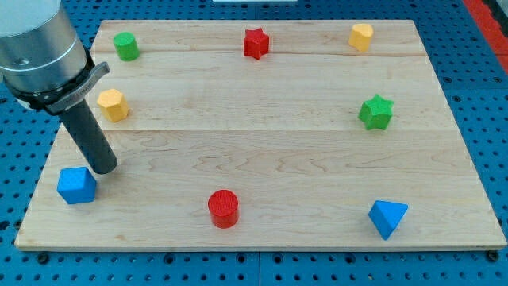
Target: Move the blue triangle towards the red circle
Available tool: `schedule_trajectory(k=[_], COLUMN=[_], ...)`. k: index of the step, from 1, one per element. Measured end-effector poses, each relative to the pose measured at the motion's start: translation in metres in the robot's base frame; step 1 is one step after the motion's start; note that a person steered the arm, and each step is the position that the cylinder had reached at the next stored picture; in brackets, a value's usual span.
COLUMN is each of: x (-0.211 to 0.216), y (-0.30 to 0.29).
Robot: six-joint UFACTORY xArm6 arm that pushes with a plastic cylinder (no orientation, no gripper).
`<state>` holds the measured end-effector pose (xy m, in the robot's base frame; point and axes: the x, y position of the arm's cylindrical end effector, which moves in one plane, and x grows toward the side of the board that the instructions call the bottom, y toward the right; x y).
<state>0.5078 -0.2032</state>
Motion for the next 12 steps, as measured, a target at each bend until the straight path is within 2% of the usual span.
schedule_trajectory(k=[4,8,9,10,12], x=[-0.017,-0.013,-0.007,-0.008,-0.008], y=[0.002,0.049,0.081,0.141,0.294])
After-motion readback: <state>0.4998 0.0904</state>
